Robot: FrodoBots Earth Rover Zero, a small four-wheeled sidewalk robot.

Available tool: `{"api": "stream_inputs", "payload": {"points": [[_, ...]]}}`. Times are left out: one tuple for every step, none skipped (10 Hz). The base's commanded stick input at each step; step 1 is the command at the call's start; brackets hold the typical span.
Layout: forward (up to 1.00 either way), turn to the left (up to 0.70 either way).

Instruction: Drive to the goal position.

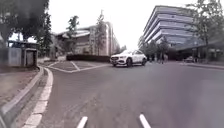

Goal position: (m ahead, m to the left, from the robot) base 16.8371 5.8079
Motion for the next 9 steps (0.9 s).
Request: {"api": "stream_inputs", "payload": {"points": [[0.7, 0.14], [0.7, 0.14], [0.7, 0.14], [0.7, 0.14], [0.7, 0.14], [0.7, 0.14], [0.7, 0.14], [0.7, 0.14], [0.7, 0.14]]}}
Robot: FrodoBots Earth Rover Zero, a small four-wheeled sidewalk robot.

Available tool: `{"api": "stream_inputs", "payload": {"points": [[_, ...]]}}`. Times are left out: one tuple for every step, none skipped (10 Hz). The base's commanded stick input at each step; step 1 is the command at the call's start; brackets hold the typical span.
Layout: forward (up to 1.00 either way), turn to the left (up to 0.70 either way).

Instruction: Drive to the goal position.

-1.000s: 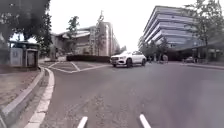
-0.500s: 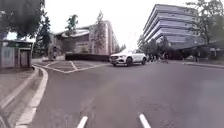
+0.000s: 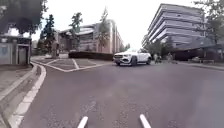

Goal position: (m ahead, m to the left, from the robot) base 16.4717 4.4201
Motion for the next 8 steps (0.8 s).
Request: {"api": "stream_inputs", "payload": {"points": [[0.7, 0.14], [0.7, 0.14], [0.7, 0.14], [0.7, 0.14], [0.7, 0.14], [0.7, 0.14], [0.7, 0.14], [0.7, 0.14]]}}
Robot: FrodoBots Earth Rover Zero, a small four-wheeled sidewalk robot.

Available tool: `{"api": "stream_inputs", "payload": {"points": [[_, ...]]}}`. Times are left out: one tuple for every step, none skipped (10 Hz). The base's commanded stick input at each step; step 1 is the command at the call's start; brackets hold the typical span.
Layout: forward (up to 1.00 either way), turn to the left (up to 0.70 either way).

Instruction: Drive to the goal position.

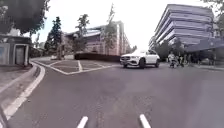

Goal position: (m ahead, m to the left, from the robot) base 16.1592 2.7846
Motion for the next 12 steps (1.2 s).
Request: {"api": "stream_inputs", "payload": {"points": [[0.7, 0.14], [0.7, 0.14], [0.7, 0.14], [0.7, 0.14], [0.7, 0.14], [0.7, 0.14], [0.7, 0.14], [0.7, 0.1], [0.7, 0.07], [0.7, 0.06], [0.7, 0.02], [0.7, 0.0]]}}
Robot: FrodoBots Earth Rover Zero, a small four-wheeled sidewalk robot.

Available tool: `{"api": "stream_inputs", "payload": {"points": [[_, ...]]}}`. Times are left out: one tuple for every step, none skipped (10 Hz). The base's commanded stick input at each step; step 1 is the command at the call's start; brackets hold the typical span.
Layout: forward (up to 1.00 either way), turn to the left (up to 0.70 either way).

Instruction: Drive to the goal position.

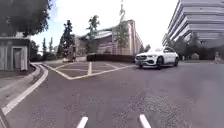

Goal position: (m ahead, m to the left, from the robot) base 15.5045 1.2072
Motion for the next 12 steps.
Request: {"api": "stream_inputs", "payload": {"points": [[0.7, 0.0], [0.7, 0.0], [0.7, 0.0], [0.7, 0.0], [0.7, 0.0], [0.7, 0.0], [0.7, 0.0], [0.7, 0.0], [0.7, 0.0], [0.7, 0.0], [0.7, 0.0], [0.7, 0.0]]}}
